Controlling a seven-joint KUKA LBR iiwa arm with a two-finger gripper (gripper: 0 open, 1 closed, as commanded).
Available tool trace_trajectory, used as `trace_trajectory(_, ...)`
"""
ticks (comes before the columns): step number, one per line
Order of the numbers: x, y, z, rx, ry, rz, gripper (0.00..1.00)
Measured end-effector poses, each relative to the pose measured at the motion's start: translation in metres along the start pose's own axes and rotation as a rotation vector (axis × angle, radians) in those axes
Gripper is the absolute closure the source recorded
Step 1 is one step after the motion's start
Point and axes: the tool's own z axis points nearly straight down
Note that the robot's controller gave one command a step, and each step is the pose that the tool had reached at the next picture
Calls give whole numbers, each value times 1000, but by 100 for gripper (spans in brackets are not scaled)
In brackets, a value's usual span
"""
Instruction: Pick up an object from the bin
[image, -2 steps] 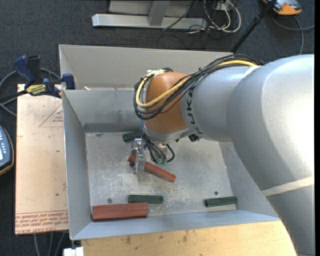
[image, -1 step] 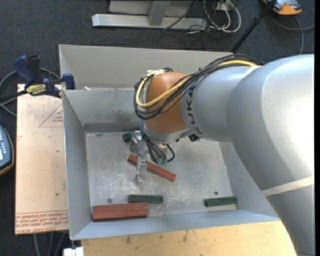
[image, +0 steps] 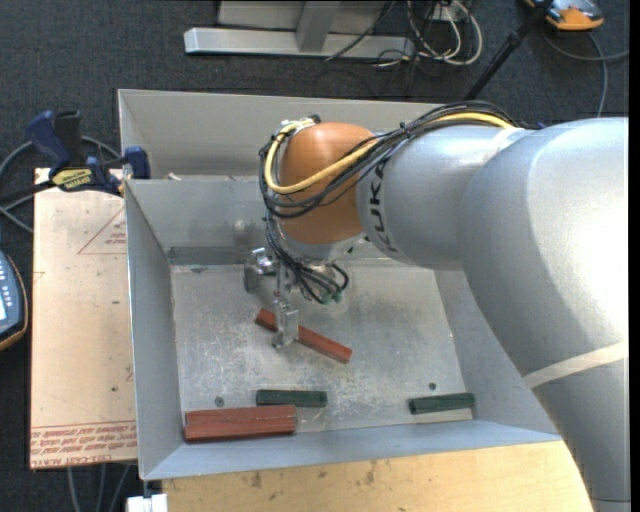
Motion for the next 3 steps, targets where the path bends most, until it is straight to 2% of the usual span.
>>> trace_trajectory(1,45,-44,0,1,6,49,0)
trace_trajectory(2,43,-41,-1,0,2,46,100)
trace_trajectory(3,84,-55,-134,2,-4,65,100)
